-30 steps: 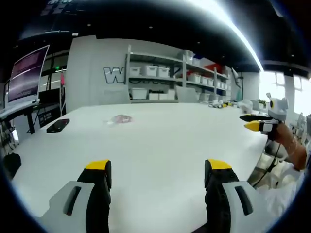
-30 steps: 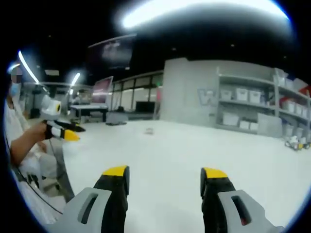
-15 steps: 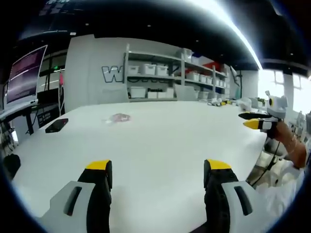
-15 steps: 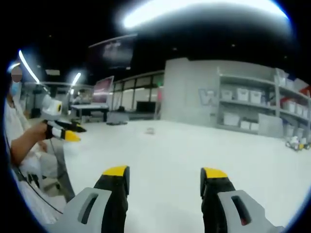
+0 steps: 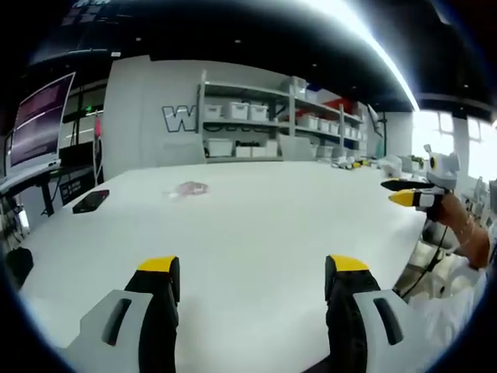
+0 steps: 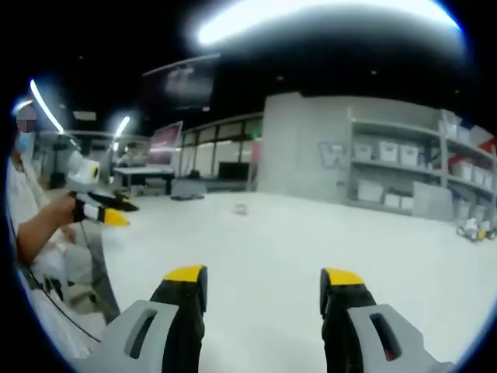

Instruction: Open the resealable bag by pulling the two sides of the seal apart until the entire bag opening is separated and visibly accessible.

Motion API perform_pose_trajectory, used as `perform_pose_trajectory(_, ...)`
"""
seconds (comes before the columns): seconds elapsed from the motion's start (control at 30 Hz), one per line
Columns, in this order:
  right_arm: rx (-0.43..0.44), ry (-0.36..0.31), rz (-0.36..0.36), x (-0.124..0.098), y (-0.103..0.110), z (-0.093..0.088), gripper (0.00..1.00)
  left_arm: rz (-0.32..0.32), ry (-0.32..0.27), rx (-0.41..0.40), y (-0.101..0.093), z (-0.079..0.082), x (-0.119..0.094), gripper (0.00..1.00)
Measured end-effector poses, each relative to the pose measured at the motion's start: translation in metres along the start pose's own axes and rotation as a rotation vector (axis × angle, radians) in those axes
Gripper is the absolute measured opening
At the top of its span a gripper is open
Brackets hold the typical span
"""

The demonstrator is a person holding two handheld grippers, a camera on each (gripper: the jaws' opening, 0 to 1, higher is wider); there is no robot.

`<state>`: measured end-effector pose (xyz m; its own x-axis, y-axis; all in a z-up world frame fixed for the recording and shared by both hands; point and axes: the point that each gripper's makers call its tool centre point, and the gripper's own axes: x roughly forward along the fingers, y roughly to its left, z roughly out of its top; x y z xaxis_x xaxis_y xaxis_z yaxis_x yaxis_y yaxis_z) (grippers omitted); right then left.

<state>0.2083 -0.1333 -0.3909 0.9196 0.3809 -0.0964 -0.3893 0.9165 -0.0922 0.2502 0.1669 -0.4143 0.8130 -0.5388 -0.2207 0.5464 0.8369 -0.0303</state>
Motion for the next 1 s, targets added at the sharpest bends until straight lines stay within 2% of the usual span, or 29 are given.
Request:
perform_pose_trajectory(0.67,0.002,0.001,0.002,0.0008,0.0011,0.0005,0.57,-0.005,0.004,-0.001,0.0002,-0.0010,0.0007,0.75)
perform_pose_trajectory(1.0,0.015,0.004,-0.010,0.0019,-0.0066,-0.0016,0.57,-0.011,0.005,-0.012,0.0022,-0.0007,0.0081,0.75)
